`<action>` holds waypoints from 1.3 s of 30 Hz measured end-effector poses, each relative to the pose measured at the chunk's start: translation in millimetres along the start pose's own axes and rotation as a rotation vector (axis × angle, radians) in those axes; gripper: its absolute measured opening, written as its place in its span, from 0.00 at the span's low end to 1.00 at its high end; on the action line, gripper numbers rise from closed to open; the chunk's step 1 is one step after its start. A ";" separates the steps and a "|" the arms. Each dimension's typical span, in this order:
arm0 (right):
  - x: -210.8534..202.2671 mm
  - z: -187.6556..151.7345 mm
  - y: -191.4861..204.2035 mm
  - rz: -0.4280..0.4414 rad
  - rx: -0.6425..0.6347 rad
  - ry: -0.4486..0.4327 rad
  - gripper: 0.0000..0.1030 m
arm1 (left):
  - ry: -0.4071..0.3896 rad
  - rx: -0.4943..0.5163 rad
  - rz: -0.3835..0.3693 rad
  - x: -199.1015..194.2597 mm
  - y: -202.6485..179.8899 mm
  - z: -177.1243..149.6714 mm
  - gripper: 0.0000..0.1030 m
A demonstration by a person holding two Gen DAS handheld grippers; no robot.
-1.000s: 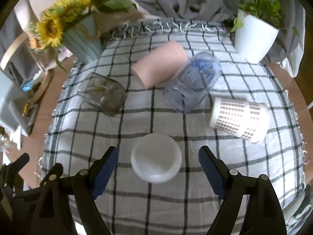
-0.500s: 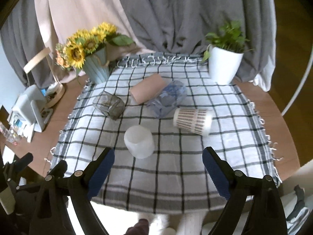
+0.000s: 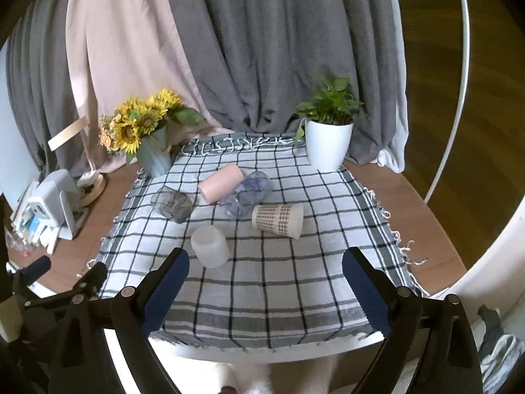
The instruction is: Flip cup upside down
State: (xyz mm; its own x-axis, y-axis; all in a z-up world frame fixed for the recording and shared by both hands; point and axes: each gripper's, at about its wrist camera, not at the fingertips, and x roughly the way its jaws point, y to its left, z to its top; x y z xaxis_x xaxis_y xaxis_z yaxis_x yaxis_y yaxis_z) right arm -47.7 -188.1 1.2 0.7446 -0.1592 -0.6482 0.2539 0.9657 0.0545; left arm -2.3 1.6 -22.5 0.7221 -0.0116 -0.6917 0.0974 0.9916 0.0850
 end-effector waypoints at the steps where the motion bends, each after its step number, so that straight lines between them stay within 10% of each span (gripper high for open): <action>1: -2.2 -1.8 -2.4 0.003 0.006 0.002 0.92 | -0.007 0.001 0.000 -2.7 -1.0 -0.2 1.00; 39: -37.9 -21.3 -20.0 0.022 0.035 -0.012 0.92 | -0.067 -0.001 0.001 -46.4 -15.9 -7.1 1.00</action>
State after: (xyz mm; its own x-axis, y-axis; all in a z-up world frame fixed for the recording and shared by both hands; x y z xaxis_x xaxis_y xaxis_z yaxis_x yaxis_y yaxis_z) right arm -94.1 -197.0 8.6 0.7579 -0.1405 -0.6371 0.2583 0.9613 0.0953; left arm -42.3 -12.8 3.1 0.7663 -0.0191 -0.6421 0.0961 0.9917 0.0852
